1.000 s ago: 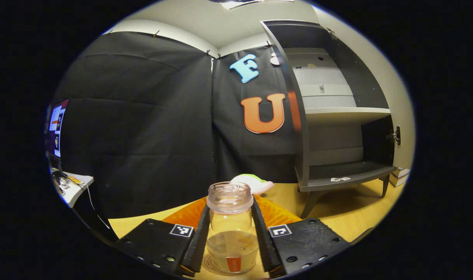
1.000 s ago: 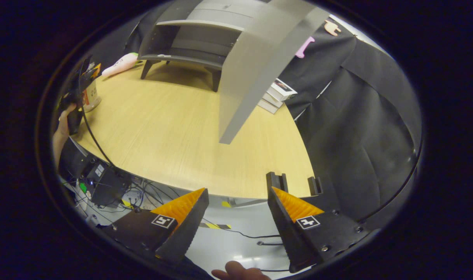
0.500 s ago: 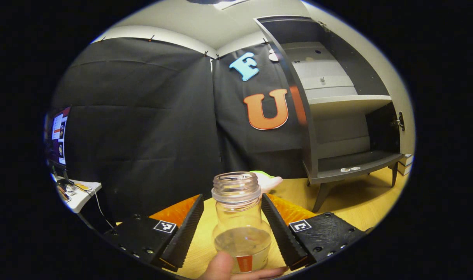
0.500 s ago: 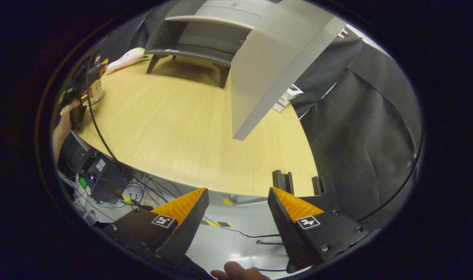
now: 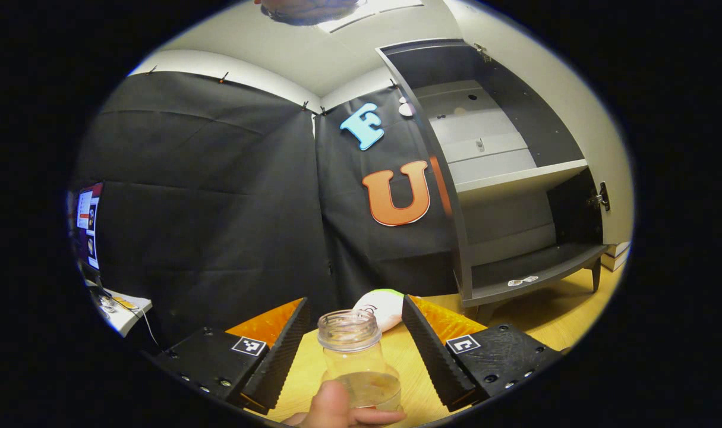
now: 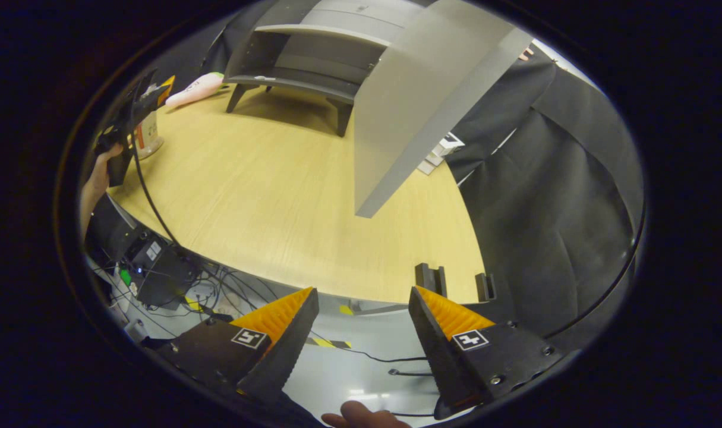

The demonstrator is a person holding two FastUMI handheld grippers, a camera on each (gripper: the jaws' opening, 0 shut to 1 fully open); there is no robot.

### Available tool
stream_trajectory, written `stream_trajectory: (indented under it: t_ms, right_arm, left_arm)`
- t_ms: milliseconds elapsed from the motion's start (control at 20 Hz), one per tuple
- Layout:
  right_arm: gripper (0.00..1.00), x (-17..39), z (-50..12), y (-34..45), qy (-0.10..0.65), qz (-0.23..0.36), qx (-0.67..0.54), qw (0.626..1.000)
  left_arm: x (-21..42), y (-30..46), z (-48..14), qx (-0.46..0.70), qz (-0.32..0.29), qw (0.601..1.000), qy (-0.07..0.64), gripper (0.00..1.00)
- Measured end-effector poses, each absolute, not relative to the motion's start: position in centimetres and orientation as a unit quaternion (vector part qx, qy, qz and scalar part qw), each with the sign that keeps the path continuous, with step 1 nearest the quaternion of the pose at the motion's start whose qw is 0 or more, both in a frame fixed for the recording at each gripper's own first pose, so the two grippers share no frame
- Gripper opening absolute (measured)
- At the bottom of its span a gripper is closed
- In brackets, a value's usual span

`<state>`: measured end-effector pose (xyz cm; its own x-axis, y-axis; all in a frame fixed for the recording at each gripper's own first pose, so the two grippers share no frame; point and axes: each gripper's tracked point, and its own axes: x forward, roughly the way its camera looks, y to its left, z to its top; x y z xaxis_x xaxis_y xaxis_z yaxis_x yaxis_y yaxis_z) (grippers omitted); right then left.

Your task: Open the cabinet door with the right hand, grasp the bottle in the cabinet with the left hand and place it on the coaster, then close the cabinet door with the right hand.

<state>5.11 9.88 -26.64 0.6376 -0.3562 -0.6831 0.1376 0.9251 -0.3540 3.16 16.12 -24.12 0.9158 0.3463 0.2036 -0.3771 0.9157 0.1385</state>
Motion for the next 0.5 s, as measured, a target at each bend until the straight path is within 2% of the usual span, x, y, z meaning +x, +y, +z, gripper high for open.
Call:
stream_trajectory:
  t_ms: [300,400,450,500]
  right_arm:
    - [0.99,4.2,-27.1,7.6,0.392,-0.170,-0.122,0.896]
    - [0.98,3.8,-27.2,6.1,0.393,-0.192,-0.097,0.894]
    - [0.99,3.6,-27.2,5.5,0.394,-0.205,-0.081,0.892]
    - [0.99,3.8,-26.8,5.1,0.392,-0.216,-0.062,0.892]
  left_arm:
    - [2.0,14.9,-18.2,0.125,0.176,0.972,-0.096,0.94]
    - [1.9,13.8,-15.8,0.138,0.162,0.974,-0.071,1.00]
    - [1.5,13.3,-14.5,0.133,0.162,0.976,-0.057,0.94]
    - [1.1,12.5,-12.9,0.119,0.155,0.979,-0.048,0.95]
